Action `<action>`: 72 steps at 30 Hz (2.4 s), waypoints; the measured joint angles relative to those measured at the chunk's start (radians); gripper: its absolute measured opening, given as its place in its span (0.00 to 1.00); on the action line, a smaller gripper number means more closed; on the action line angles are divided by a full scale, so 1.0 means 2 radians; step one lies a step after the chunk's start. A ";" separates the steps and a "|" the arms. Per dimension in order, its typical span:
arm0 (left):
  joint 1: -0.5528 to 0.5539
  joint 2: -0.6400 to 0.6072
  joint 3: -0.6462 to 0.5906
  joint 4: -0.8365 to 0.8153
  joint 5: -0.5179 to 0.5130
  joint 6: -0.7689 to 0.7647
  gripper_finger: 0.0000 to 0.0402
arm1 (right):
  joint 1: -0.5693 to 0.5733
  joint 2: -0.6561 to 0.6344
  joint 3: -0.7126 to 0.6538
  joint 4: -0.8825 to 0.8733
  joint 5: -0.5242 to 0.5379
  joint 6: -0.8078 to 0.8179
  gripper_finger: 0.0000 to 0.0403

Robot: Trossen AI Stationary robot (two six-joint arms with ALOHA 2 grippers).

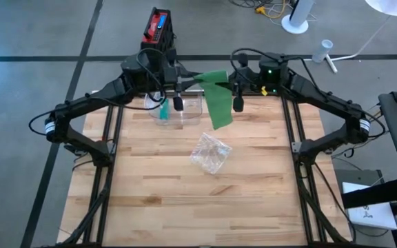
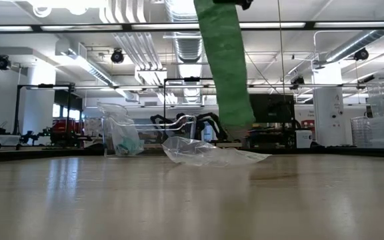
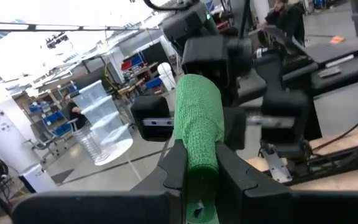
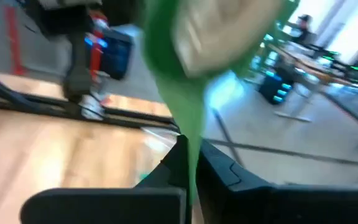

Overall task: Roll bandage
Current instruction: Roll the green bandage

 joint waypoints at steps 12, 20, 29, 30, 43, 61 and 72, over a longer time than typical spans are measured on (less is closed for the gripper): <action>0.001 -0.030 0.000 0.012 0.019 -0.038 0.08 | 0.000 0.001 -0.019 -0.030 0.055 -0.021 0.00; 0.000 -0.037 0.000 0.012 0.049 -0.070 0.08 | -0.001 0.005 -0.034 -0.025 0.055 -0.034 0.00; 0.000 -0.030 0.000 -0.003 -0.001 0.008 0.08 | 0.000 0.001 -0.014 -0.021 0.003 -0.003 0.11; 0.000 -0.028 0.000 -0.002 -0.003 0.012 0.08 | 0.000 0.001 -0.012 -0.021 0.001 0.002 0.14; 0.000 -0.023 0.000 -0.022 -0.045 0.138 0.08 | 0.000 -0.022 -0.012 -0.012 -0.019 0.058 0.55; 0.000 -0.024 0.066 -0.208 -0.044 0.155 0.08 | 0.028 -0.022 -0.012 0.095 -0.021 -0.080 0.66; -0.002 -0.024 0.080 -0.243 -0.033 0.148 0.09 | 0.034 0.026 -0.012 0.148 -0.019 -0.119 0.63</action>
